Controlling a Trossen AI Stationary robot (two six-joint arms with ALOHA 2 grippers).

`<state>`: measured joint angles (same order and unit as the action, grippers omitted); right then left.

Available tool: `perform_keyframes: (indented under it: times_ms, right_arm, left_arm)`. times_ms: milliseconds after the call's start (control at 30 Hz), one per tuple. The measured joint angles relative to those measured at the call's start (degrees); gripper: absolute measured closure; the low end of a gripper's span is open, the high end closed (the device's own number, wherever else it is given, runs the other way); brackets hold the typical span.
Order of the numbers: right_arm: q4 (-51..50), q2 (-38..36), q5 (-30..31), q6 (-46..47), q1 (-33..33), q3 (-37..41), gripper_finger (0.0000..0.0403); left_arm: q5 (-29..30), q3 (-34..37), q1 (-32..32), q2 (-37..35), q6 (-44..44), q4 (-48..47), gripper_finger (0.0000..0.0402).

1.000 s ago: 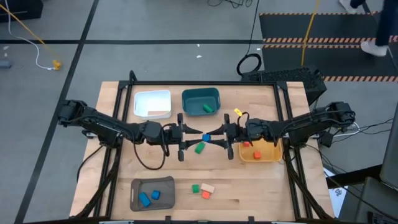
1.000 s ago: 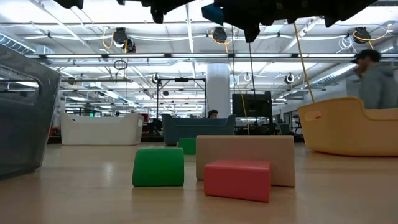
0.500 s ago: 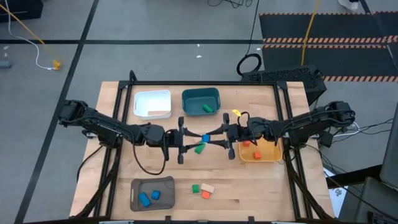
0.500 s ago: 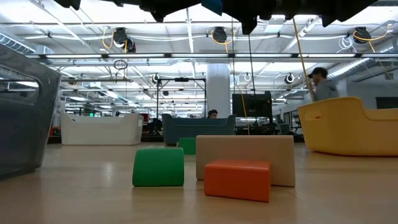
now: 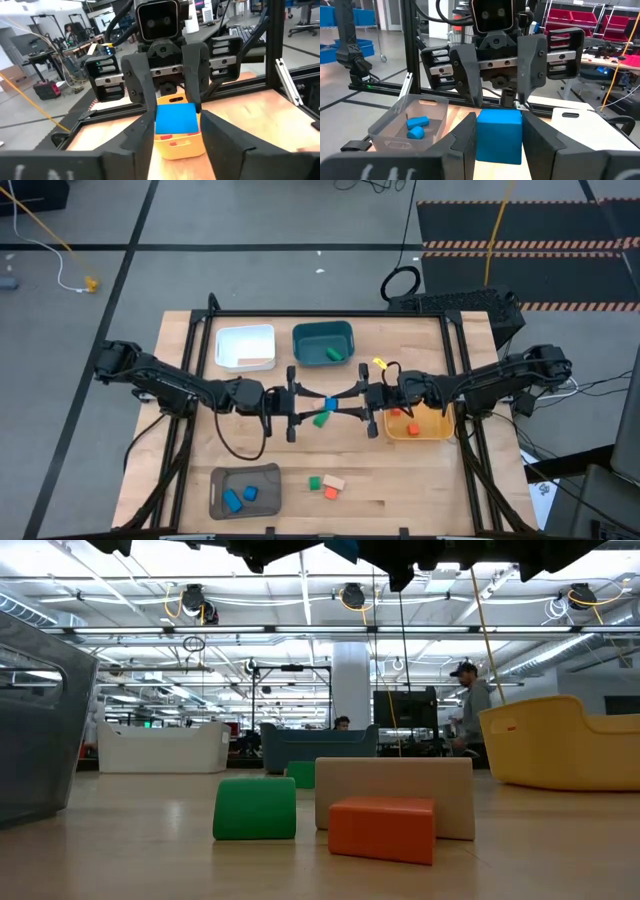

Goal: Sort & place blocks by color
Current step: Put the blue block into the black bin

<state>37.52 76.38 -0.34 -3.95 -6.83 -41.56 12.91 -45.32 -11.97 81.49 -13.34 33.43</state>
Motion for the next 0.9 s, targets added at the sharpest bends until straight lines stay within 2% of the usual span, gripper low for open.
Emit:
perform_keyframes:
  times_ms: [167, 333, 900]
  right_arm:
    - [0.0, 0.0, 0.0, 0.0, 0.0, 0.0, 0.0294]
    - [0.0, 0.0, 0.0, 0.0, 0.0, 0.0, 0.0294]
    - [1.4, 0.0, 0.0, -1.4, 0.0, 0.0, 0.0294]
  left_arm:
    - [0.1, 0.0, 0.0, 0.0, 1.4, -0.3, 0.0186]
    - [0.1, 0.0, 0.1, 0.0, -1.7, -0.6, 0.015]
    - [0.1, 0.0, 1.1, 0.0, 2.1, 0.3, 0.0144]
